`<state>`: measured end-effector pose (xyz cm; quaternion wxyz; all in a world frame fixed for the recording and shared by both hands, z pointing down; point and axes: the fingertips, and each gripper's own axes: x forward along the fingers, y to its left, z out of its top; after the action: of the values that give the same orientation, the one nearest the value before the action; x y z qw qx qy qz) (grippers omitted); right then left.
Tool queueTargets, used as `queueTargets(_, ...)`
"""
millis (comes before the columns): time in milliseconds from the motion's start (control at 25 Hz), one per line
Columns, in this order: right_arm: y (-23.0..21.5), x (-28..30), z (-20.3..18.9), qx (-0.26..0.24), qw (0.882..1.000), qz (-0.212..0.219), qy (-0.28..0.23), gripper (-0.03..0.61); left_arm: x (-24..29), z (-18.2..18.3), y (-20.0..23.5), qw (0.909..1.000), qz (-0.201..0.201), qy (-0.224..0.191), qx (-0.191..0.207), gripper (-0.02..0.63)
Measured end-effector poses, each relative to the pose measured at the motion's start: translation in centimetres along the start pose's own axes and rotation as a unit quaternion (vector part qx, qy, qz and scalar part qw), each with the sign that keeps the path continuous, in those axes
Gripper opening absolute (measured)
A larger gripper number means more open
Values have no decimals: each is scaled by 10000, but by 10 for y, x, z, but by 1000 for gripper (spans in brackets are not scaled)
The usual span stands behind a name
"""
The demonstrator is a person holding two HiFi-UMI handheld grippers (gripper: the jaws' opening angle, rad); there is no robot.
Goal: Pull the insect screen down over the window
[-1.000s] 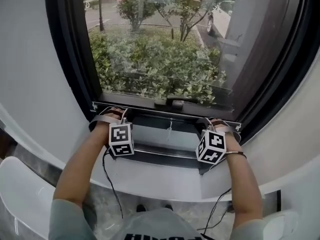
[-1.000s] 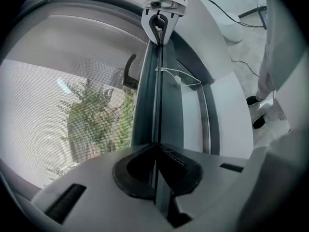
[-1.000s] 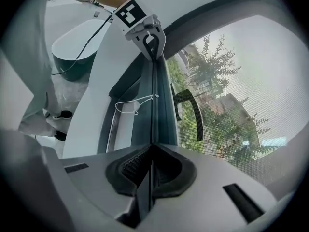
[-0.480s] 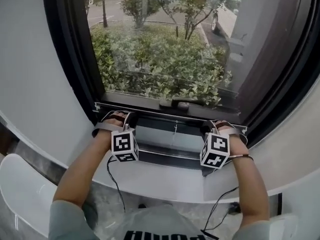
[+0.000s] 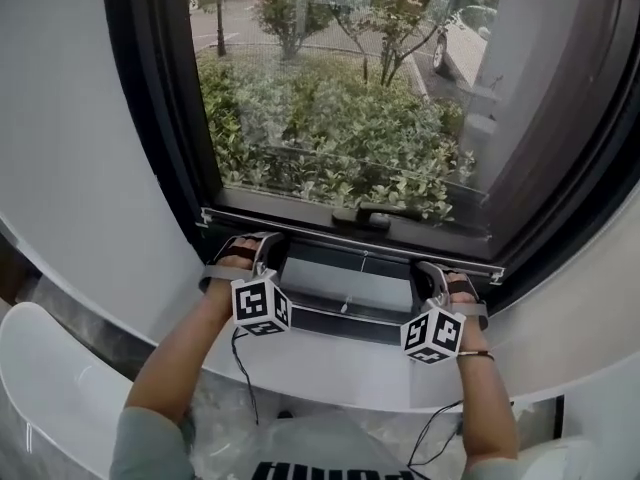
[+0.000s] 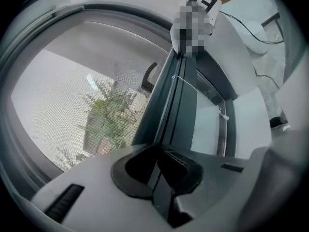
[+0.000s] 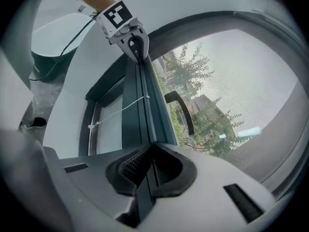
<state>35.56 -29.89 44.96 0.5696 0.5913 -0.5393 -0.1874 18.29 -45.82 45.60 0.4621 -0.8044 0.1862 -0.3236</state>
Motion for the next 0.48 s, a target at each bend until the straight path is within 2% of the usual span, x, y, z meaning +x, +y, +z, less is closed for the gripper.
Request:
queueTargets(120,1,0,0,153,9995,267,-31,18,0,0,-1,9994,-314,82,-139,31)
queueTargets(360,-1,-3,0,325,9903,1350,14,18,3,3,-2,9974,-603,301,-262,31)
queueTargets(480,0,-4,1,192,9907,1344,32,18,2,4,-1,9975,-552,199,-381,31)
